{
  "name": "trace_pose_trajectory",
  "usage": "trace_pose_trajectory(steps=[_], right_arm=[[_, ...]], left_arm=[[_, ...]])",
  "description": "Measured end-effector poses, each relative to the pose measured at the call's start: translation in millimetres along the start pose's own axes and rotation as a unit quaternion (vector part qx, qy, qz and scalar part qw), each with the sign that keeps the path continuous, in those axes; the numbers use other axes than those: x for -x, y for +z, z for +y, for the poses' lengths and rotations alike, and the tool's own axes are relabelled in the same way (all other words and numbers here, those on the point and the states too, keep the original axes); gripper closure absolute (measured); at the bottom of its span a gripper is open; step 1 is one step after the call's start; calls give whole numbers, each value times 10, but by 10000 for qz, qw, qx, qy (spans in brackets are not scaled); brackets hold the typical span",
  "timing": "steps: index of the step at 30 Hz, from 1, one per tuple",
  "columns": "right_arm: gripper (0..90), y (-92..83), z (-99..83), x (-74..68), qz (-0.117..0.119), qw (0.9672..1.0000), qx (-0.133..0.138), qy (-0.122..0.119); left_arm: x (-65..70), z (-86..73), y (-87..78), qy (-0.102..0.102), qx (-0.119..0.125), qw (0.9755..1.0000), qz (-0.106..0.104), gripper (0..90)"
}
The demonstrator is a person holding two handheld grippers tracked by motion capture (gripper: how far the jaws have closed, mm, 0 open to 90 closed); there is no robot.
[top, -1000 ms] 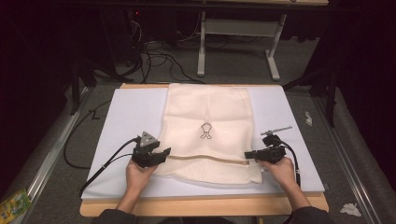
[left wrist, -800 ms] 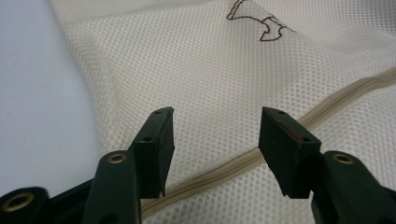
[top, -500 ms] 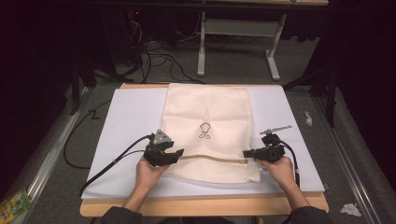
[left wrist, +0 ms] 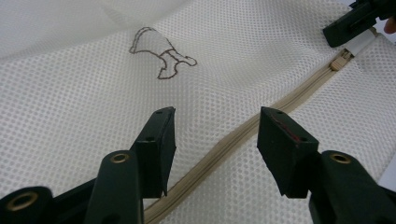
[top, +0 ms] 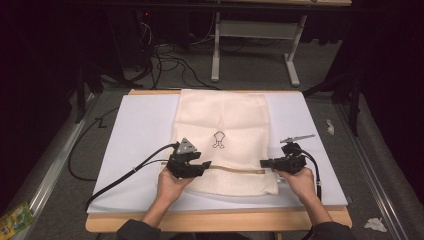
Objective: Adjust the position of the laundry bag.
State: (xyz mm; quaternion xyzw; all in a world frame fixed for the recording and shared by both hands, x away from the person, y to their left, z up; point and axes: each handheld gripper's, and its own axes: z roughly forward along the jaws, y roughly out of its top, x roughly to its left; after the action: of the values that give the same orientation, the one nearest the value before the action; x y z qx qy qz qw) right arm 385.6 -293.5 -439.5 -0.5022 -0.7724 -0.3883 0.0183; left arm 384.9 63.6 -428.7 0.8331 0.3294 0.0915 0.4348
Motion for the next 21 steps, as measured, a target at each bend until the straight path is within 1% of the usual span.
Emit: trace_pose_trajectory(steps=[2, 6, 8, 11, 14, 17, 21], right_arm=[[849, -6, 14, -19, 9, 10000, 6, -7], [849, -12, 41, -57, 48, 10000, 38, -60], [849, -9, 52, -75, 63, 9999, 55, -88], [849, 2, 64, -103, 97, 9999, 84, -99], [849, 15, 76, -127, 140, 9998, 108, -125], [849, 21, 89, -150, 185, 9996, 149, -126], [850, 25, 112, -184, 219, 9994, 195, -170]], left_arm=[[18, 7, 14, -19, 14, 10000, -58, 471], [64, 19, 26, 36, -25, 9999, -134, 472], [89, 29, 39, 1, -25, 9998, -214, 473], [108, 41, 60, 18, -55, 9996, -280, 475], [138, 49, 87, 31, -68, 9994, -344, 493], [173, 61, 115, 24, -85, 9988, -475, 510], [245, 96, 164, 96, -129, 9982, -570, 517]])
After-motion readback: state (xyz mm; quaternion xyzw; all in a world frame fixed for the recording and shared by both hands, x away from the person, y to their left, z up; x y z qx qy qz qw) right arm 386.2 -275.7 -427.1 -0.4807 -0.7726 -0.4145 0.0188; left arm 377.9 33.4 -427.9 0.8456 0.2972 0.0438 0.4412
